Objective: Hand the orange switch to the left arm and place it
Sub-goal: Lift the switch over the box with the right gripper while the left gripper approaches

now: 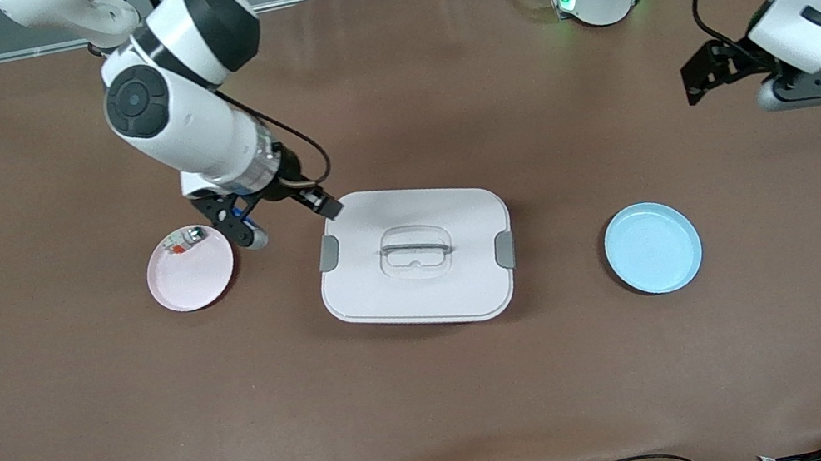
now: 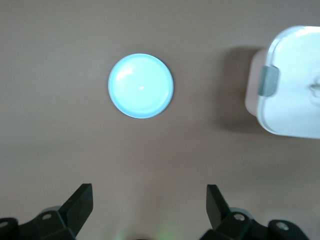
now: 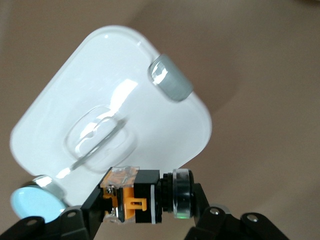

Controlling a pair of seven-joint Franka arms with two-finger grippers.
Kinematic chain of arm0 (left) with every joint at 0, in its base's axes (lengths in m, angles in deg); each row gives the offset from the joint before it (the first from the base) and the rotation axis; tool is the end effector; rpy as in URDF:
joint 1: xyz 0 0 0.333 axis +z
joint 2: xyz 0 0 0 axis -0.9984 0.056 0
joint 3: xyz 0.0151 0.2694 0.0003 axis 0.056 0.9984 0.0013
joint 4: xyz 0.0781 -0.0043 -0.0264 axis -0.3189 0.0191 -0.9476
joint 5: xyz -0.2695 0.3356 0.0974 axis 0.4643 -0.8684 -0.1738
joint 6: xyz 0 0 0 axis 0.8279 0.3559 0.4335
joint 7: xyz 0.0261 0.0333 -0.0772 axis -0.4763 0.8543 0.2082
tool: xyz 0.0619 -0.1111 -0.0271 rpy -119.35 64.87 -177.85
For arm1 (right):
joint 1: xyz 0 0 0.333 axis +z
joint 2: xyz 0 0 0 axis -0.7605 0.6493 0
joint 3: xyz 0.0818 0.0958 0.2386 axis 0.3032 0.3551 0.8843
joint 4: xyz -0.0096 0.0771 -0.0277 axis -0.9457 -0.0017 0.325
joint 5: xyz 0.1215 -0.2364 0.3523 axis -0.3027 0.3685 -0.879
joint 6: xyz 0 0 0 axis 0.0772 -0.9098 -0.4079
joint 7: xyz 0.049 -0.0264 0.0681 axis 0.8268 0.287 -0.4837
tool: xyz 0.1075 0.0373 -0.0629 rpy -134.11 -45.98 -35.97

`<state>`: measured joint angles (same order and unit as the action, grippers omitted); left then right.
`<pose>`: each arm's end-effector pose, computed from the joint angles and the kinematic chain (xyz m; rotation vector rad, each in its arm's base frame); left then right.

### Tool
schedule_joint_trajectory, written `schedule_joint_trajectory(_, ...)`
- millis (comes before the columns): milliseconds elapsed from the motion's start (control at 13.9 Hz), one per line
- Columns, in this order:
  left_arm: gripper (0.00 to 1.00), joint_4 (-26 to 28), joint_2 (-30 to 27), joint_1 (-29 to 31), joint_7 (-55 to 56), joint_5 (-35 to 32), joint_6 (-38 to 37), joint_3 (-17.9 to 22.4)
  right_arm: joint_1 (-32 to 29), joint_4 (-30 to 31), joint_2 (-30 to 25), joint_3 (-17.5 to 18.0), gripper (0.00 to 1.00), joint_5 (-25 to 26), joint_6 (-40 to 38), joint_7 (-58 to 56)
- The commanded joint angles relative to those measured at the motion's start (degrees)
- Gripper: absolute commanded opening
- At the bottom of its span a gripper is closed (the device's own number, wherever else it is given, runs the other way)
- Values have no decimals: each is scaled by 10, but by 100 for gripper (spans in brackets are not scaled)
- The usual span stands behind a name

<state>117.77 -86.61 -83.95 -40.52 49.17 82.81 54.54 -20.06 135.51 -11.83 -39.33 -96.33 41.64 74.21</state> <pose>0.5912 -0.1456 0.5591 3.1116 -0.1639 -0.0953 0.5613 0.4074 0.3909 -2.5524 1.3040 0.3019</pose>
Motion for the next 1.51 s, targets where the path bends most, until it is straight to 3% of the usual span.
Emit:
schedule_joint_trajectory(0,100,-1,-9,5,-7,58,-10,-21,19,-137,93,-6,0,-46,-19,127)
schedule_joint_trajectory(144,100,4,-8,6,-33,107,5,-22,25,-199,136,-6,0,-64,-15,217)
schedule_joint_trajectory(431,100,15,1,8,-150,163,43,-24,45,-257,174,-5,0,-85,44,351)
schedule_joint_trajectory(575,100,35,-1,8,-153,212,83,-24,54,-290,189,-6,0,-129,67,377)
schedule_joint_trajectory(935,98,42,23,8,-146,351,157,-23,80,-318,191,-5,0,-134,120,430)
schedule_joint_trajectory(1150,90,36,32,3,-128,375,207,-23,95,-324,194,-5,0,-133,145,447)
schedule_joint_trajectory(1438,89,37,44,-1,-127,379,241,-25,100,-342,194,-5,0,-134,163,466)
